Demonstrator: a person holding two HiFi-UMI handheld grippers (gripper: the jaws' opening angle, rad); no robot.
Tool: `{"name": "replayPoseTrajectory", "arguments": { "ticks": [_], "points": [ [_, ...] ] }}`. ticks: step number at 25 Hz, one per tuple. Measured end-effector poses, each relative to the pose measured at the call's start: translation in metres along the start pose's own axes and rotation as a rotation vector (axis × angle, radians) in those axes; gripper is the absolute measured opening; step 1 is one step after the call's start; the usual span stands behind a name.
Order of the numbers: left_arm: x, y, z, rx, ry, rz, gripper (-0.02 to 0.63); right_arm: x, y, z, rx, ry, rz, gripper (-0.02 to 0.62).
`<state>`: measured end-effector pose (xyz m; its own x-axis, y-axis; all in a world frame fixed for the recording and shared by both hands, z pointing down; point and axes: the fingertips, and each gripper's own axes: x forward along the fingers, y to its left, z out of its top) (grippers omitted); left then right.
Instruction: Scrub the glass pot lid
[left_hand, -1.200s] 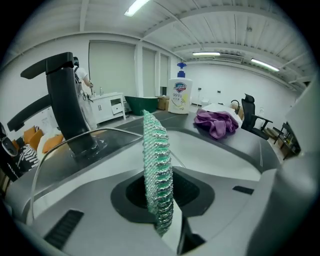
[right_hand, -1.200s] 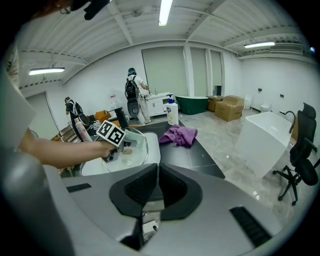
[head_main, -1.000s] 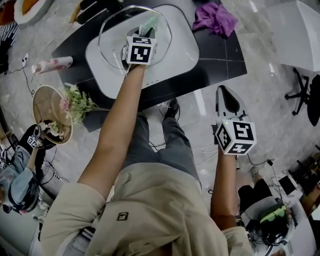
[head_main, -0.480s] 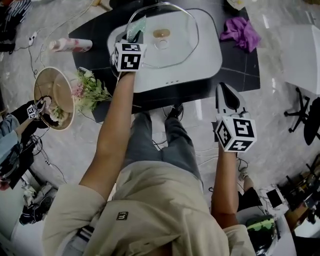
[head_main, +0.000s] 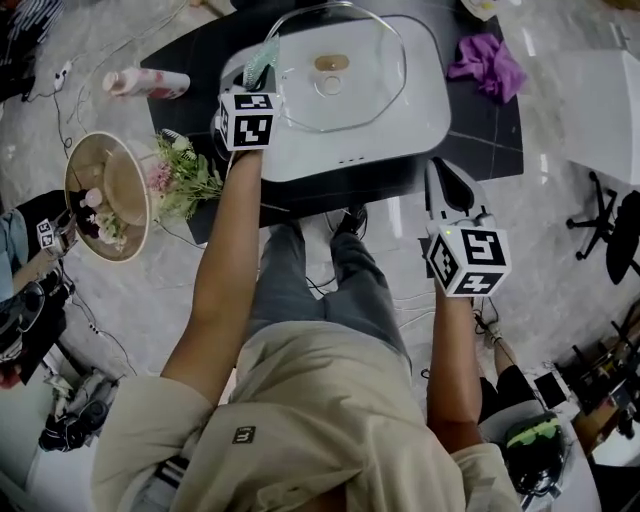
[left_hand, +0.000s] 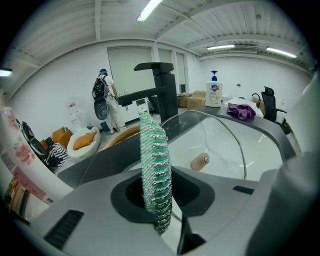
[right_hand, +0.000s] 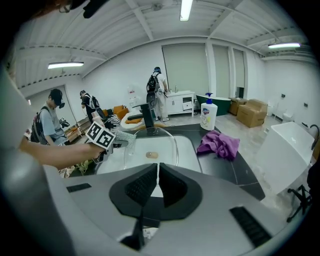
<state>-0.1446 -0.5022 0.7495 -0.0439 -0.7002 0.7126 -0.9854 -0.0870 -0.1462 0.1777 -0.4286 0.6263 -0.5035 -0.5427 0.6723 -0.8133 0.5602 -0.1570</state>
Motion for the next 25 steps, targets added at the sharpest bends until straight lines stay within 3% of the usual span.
{"name": "replayPoseTrajectory", "arguments": {
  "ticks": [6,11,16,25],
  "points": [
    [0.005,-0.020,-0.008,-0.004,0.032,-0.008,0.092,-0.005,-0.009,-0.010,0.002,-0.005,0.007,0.028],
    [0.026,-0.088,0.005,0.050,0.028,-0.108,0.092,-0.028,-0.043,-0.031,0.048,0.001,-0.050,0.027],
    [0.024,-0.127,0.027,0.112,0.015,-0.093,0.091,-0.051,-0.074,-0.047,0.081,-0.007,-0.084,0.028],
    [0.042,-0.234,0.053,0.228,0.029,-0.200,0.092,-0.093,-0.121,-0.078,0.142,0.007,-0.115,0.027]
  ]
}}
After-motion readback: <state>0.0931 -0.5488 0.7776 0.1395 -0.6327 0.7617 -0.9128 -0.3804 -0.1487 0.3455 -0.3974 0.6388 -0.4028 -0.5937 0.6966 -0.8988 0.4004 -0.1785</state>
